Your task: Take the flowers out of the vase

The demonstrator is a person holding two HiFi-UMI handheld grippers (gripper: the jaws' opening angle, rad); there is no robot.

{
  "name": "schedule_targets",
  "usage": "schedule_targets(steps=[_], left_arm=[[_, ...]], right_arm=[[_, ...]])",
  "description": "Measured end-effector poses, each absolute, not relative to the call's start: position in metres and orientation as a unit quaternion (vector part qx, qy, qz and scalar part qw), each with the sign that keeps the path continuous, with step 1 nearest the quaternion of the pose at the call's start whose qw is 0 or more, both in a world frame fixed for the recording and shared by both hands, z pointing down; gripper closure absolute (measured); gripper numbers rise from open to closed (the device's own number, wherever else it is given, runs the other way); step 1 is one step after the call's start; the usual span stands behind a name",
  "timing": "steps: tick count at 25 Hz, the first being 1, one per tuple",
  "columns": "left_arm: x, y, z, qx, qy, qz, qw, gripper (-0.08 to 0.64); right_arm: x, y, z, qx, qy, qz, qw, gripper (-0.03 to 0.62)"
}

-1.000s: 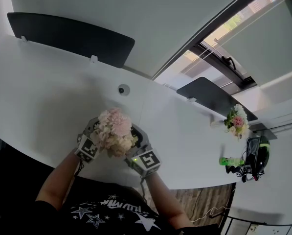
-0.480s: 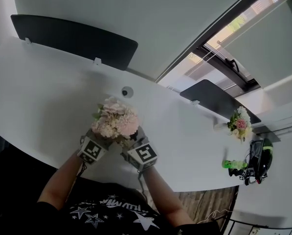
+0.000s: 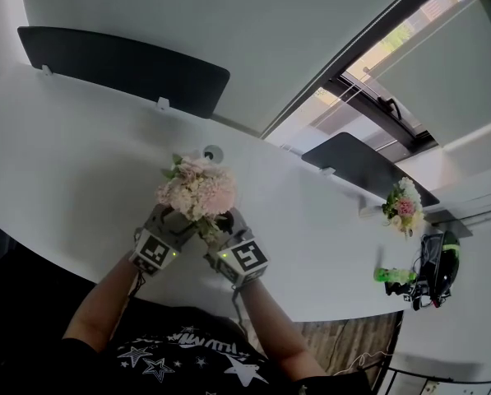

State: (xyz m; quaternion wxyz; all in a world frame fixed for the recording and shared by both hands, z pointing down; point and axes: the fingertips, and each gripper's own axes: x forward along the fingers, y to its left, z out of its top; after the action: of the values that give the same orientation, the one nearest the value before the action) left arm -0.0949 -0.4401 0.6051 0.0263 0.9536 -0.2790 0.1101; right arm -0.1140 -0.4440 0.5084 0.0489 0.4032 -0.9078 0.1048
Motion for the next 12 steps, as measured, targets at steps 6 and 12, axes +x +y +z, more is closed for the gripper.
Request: schedule_targets(steps=[6, 12], left_arm=[[-0.094, -0.439, 0.609, 0.953, -0.282, 0.108, 0.035, 0.301], [-0.092, -0.439, 0.612, 0.952, -0.282, 0.116, 0.041, 0.301]], right_arm=[[-0.106, -0.445, 0.483, 0.408, -0.909, 0.090, 0.011, 0.506], [-0.103, -0.443, 0.451, 0.406, -0.910, 0.082, -0.028, 0.509]])
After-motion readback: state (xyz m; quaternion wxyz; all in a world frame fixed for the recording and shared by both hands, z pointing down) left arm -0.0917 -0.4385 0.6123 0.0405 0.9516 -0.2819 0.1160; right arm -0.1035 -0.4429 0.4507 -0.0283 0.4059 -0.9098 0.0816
